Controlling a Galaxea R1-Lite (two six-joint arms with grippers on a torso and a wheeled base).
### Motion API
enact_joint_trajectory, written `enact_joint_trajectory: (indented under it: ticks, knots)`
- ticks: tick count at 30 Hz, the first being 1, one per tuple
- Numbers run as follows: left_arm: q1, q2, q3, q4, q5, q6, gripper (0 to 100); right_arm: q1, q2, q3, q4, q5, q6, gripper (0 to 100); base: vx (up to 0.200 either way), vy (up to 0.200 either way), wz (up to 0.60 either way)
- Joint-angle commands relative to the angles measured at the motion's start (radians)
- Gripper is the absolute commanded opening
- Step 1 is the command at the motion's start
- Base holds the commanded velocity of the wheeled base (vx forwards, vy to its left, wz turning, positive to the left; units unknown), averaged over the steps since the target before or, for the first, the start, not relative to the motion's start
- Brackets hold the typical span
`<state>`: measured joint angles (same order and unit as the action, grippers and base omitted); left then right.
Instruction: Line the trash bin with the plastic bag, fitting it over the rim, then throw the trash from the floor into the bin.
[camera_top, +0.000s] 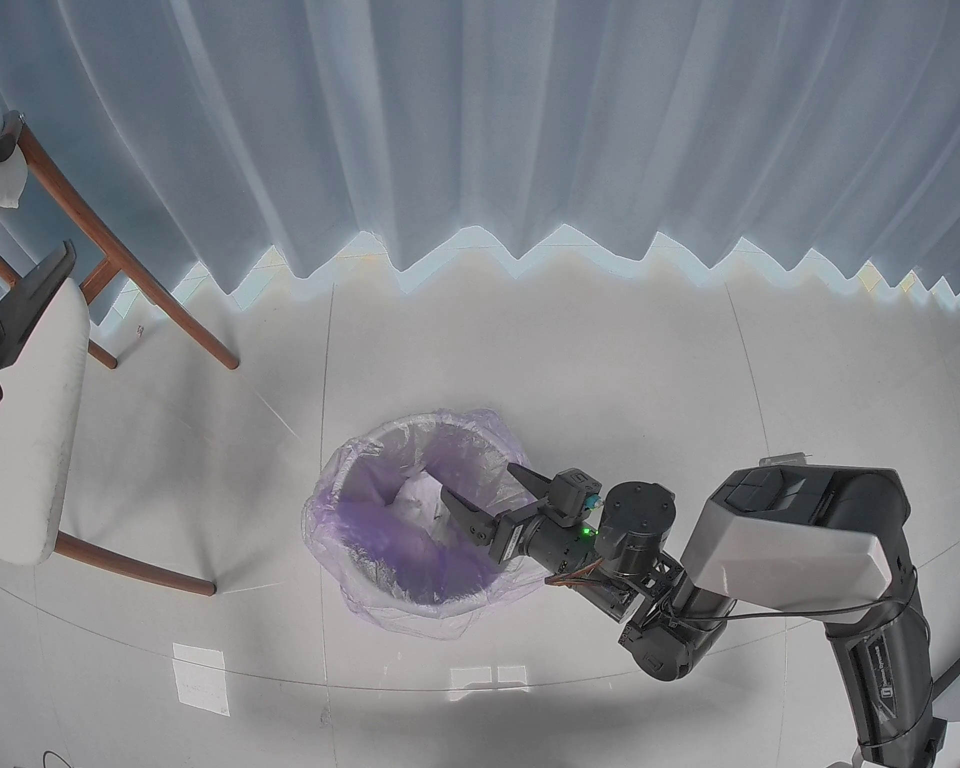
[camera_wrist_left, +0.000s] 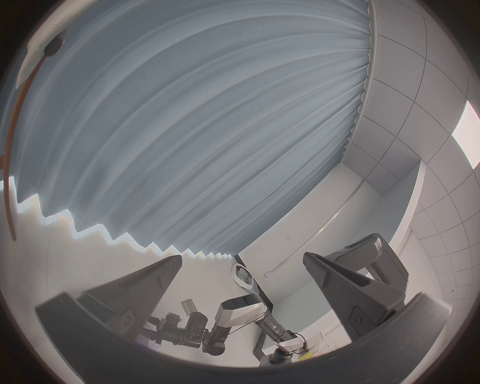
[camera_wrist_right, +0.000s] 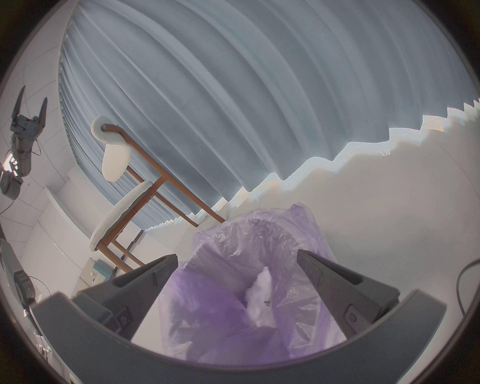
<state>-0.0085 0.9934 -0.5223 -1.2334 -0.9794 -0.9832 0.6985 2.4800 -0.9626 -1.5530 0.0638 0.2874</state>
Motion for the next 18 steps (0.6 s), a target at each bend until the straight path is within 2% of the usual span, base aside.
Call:
enact_joint_trajectory:
  ticks: [1, 10, 15, 18]
  knots:
    - [-0.001, 0.002, 0.002, 0.0, -0.001, 0.0, 100, 0.006, 0.002, -0.002, -0.018, 0.001, -0.001, 100, 0.0, 0.0, 0.0]
    - [-0.001, -0.002, 0.004, 0.002, -0.001, 0.006, 100, 0.003, -0.069, 0.008, -0.018, -0.002, -0.001, 100, 0.0, 0.0, 0.0]
    - [0.001, -0.004, 0.008, 0.002, -0.001, 0.009, 100, -0.008, -0.266, 0.12, -0.018, -0.002, -0.001, 100, 0.0, 0.0, 0.0]
    - [-0.001, -0.006, 0.012, 0.002, -0.001, 0.009, 100, -0.02, -0.44, 0.266, -0.018, -0.004, -0.007, 100, 0.0, 0.0, 0.0]
